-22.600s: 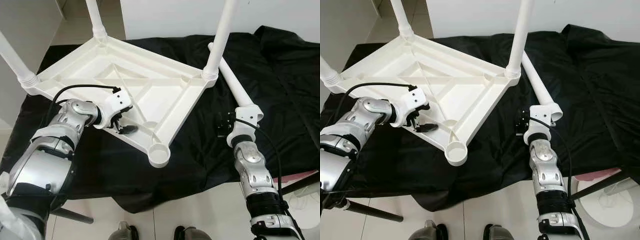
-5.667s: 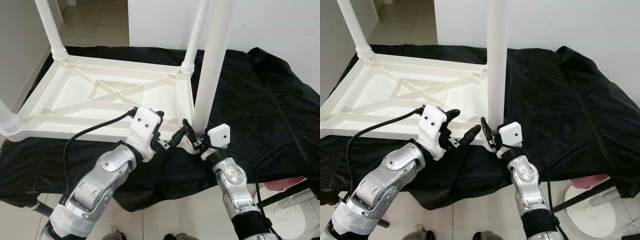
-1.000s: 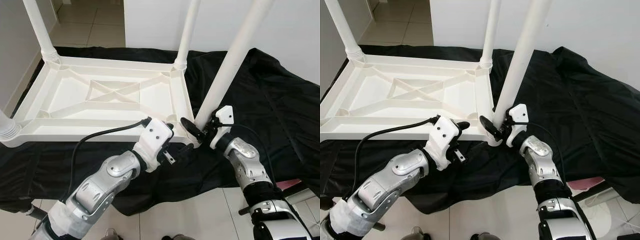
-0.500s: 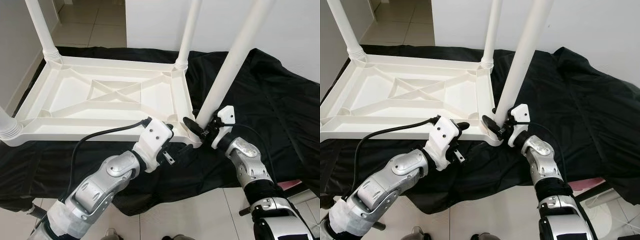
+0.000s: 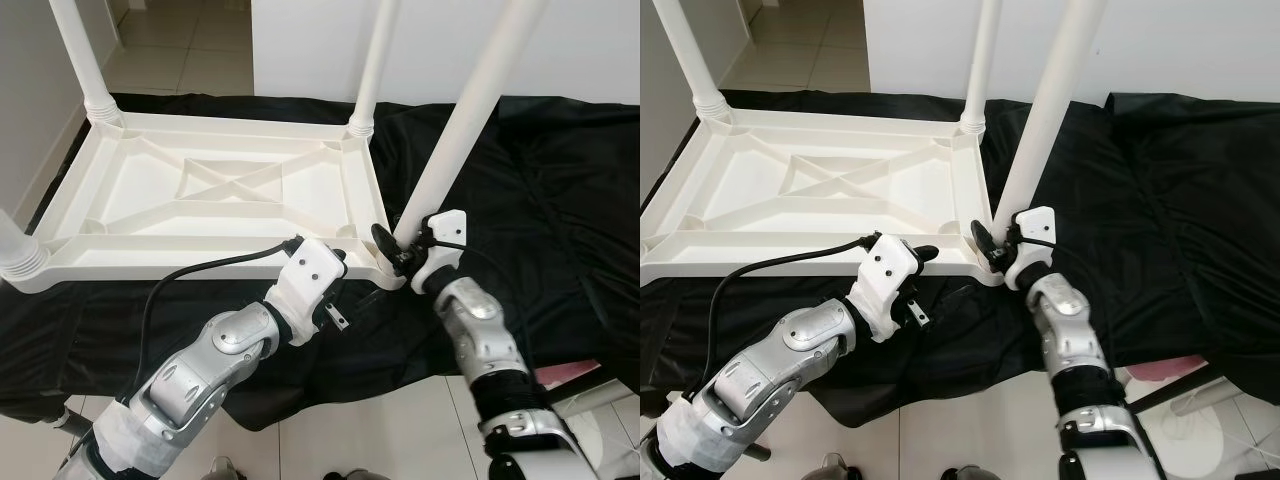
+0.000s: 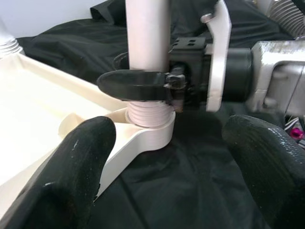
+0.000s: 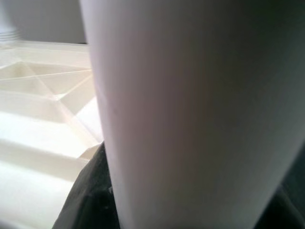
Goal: Building children table
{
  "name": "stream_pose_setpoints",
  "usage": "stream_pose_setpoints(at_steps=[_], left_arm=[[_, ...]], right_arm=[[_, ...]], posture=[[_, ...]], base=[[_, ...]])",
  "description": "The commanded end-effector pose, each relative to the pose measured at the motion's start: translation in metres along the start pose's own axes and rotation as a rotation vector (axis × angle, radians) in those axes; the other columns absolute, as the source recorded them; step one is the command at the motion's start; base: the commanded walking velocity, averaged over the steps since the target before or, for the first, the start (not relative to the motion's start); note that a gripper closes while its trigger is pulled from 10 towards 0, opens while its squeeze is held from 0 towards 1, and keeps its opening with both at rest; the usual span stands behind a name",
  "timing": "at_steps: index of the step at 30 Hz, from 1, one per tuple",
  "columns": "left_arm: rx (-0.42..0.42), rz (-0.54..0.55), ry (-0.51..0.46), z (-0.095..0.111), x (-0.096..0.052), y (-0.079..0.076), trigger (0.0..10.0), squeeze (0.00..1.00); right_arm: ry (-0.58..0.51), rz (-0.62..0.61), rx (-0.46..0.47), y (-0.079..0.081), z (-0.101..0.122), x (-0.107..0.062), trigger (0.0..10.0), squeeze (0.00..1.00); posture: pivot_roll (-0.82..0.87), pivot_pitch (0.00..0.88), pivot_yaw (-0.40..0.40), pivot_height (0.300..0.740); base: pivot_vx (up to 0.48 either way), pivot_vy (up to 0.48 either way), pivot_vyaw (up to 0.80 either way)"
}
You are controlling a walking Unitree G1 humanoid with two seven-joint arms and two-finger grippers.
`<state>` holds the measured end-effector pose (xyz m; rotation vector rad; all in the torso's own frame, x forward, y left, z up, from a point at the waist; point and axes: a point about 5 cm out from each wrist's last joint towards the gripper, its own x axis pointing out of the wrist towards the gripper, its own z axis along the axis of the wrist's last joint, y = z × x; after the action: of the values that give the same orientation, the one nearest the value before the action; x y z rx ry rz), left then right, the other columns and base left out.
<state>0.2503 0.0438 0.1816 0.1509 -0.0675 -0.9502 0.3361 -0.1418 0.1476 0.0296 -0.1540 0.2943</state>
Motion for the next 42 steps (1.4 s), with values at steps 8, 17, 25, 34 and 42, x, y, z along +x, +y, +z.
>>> stream_pose_setpoints(at_steps=[8,17,25,34,42], left_arm=[[-0.01,-0.174,0.025,-0.004,0.001,-0.011,10.0,0.0],[-0.013,-0.175,0.029,-0.005,0.002,-0.012,10.0,0.0],[-0.013,-0.179,0.03,-0.005,0.001,-0.012,10.0,0.0],[-0.016,-0.181,0.036,-0.006,0.001,-0.012,10.0,0.0],[-0.014,-0.184,0.039,-0.007,0.001,-0.012,10.0,0.0]], right_arm=[[0.135,-0.401,0.052,0.018,-0.024,-0.024,10.0,0.0],[0.081,-0.369,0.093,0.031,-0.012,-0.025,10.0,0.0],[0.088,-0.377,0.097,0.034,-0.009,-0.026,10.0,0.0],[0.044,-0.331,0.046,0.026,0.003,-0.024,10.0,1.0],[0.001,-0.223,0.043,0.013,0.01,-0.019,10.0,0.0]], posture=[[0.01,0.104,-0.085,0.74],[0.0,0.107,-0.086,0.74],[0.0,0.107,-0.087,0.74],[0.01,0.108,-0.09,0.74],[0.0,0.104,-0.084,0.74]], base=[[0.0,0.0,0.0],[0.0,0.0,0.0],[0.0,0.0,0.0],[0.0,0.0,0.0],[0.0,0.0,0.0]])
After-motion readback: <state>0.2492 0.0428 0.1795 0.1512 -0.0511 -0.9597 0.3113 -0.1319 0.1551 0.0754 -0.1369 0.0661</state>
